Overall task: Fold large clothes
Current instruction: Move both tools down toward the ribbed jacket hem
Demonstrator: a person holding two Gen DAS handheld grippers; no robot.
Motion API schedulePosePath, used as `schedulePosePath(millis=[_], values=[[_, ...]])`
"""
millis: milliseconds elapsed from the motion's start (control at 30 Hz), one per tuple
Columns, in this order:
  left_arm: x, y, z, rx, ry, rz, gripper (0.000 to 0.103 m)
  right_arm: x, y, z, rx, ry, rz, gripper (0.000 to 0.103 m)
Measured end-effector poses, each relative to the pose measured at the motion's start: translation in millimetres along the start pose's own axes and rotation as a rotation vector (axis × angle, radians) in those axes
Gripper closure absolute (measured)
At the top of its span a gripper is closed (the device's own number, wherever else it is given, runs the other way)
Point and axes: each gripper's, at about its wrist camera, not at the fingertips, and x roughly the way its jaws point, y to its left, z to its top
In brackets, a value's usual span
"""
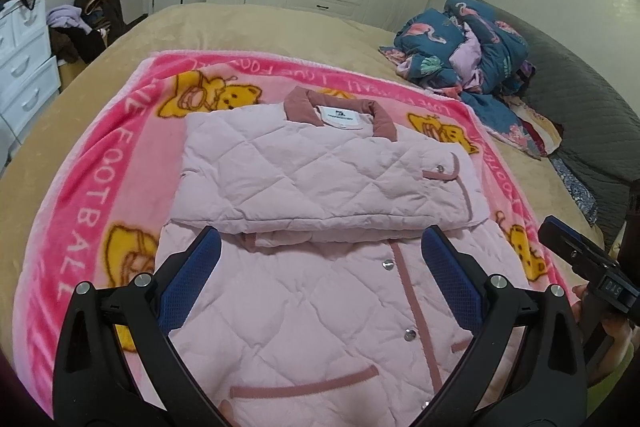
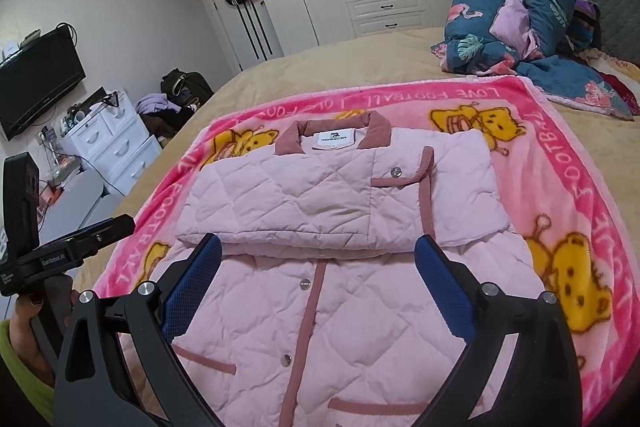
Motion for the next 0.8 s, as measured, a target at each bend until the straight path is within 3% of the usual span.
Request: schedulePosePath(millis=[800], values=[[-27.9, 0.2, -60.1, 0.031, 0.023, 0.009, 0.009, -45.0, -13.8, -51.3, -0.024, 0.022, -0.035, 0.004]])
